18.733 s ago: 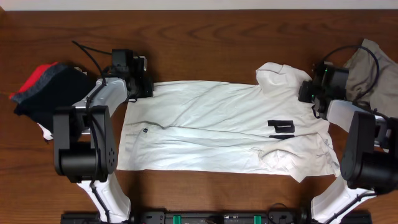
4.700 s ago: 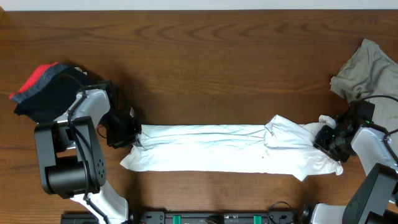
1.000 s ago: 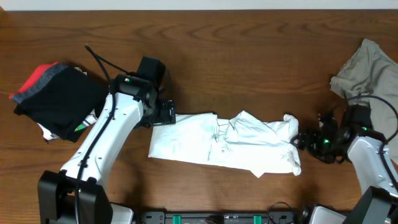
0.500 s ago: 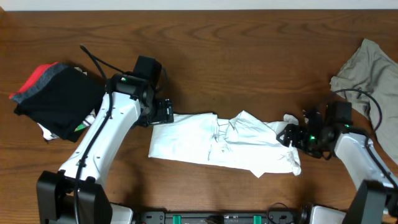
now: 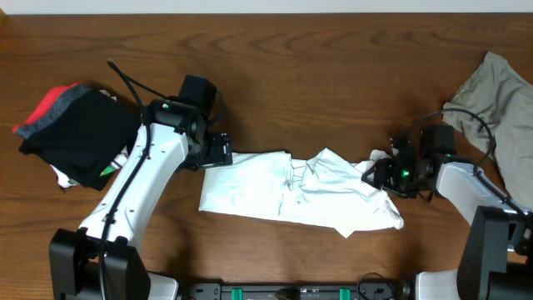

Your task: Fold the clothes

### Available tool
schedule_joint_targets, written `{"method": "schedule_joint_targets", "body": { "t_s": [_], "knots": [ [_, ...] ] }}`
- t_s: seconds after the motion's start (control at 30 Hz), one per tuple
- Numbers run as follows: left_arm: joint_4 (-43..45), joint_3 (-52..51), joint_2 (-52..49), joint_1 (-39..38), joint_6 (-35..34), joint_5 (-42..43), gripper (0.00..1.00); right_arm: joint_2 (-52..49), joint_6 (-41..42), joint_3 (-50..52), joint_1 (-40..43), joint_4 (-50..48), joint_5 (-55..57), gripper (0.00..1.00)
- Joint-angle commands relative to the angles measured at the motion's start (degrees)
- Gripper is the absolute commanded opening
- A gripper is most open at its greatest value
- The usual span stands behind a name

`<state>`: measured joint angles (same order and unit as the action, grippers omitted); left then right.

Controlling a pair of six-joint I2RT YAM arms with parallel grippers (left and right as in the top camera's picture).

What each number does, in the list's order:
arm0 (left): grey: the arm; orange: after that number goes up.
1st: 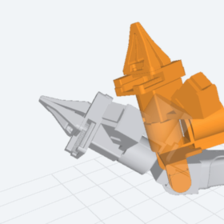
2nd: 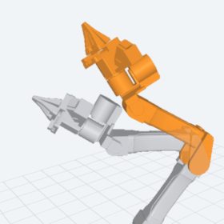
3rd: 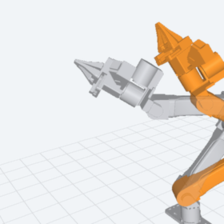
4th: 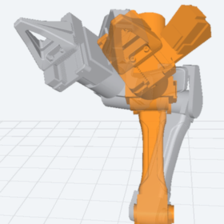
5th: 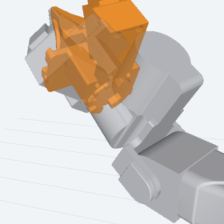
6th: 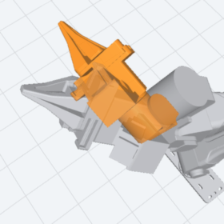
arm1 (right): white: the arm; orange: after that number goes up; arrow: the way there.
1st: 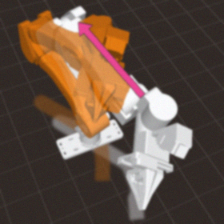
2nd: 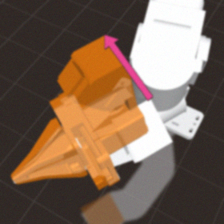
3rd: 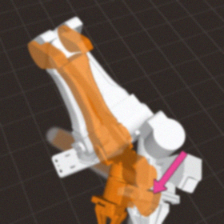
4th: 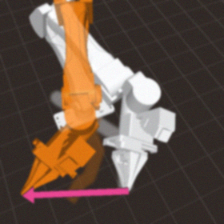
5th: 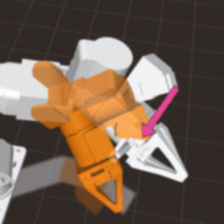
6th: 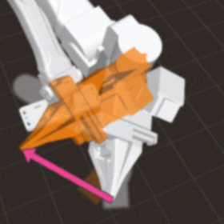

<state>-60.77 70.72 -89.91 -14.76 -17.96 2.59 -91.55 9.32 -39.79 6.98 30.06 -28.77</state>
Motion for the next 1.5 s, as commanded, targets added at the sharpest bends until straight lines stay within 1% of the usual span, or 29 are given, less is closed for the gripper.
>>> {"method": "schedule_joint_targets", "body": {
  "t_s": [0.0,0.07,0.13,0.17,0.33,0.4,0.6,0.8,0.93,1.03,1.17,1.3,1.47],
  "knots": [
    [-0.50,0.76,-0.57,0.31,0.55,-0.72,0.91,-3.28,0.50,3.15,-1.16,0.76,4.17,0.23],
    [-0.50,0.76,-0.57,0.31,0.55,-0.72,0.91,-3.28,0.50,3.15,-1.16,0.52,4.48,0.09],
    [-0.50,0.76,-0.57,0.31,0.55,-0.72,0.91,-3.28,0.50,3.15,-1.16,0.33,4.98,0.02],
    [-0.48,0.76,-0.57,0.31,0.55,-0.72,0.91,-3.28,0.50,3.08,-1.16,0.26,4.98,0.01],
    [-0.39,0.76,-0.57,0.31,0.55,-0.72,0.91,-3.13,0.50,0.20,0.09,1.68,6.34,0.01],
    [0.26,0.76,-0.55,0.28,0.55,-0.70,0.92,-2.99,0.50,-2.91,1.27,4.66,8.24,0.01],
    [2.23,0.85,-0.52,0.33,1.60,-0.68,0.92,-2.93,0.48,-16.02,6.16,18.10,17.11,0.01],
    [2.29,0.87,-0.52,0.35,1.62,-0.70,0.91,-2.93,-0.22,-27.52,12.92,26.56,20.50,0.01],
    [2.03,0.87,-0.52,0.35,1.62,-0.70,0.91,-2.93,-0.20,-34.84,13.77,33.53,21.77,0.01],
    [1.42,0.87,-0.52,0.35,1.62,-0.72,0.91,-2.89,0.37,-38.42,11.61,38.56,21.51,0.01],
    [0.00,0.87,-0.52,0.35,1.62,-0.72,0.92,-2.89,2.91,-40.44,5.53,43.41,20.85,0.01],
    [-1.14,0.87,-0.52,0.35,2.49,-0.72,0.92,-2.89,7.61,-40.50,-2.91,43.25,19.08,0.01],
    [-2.14,0.85,-0.52,0.35,2.71,-0.72,0.92,-2.89,14.49,-40.61,-14.08,40.52,18.84,0.01]
  ]
}}
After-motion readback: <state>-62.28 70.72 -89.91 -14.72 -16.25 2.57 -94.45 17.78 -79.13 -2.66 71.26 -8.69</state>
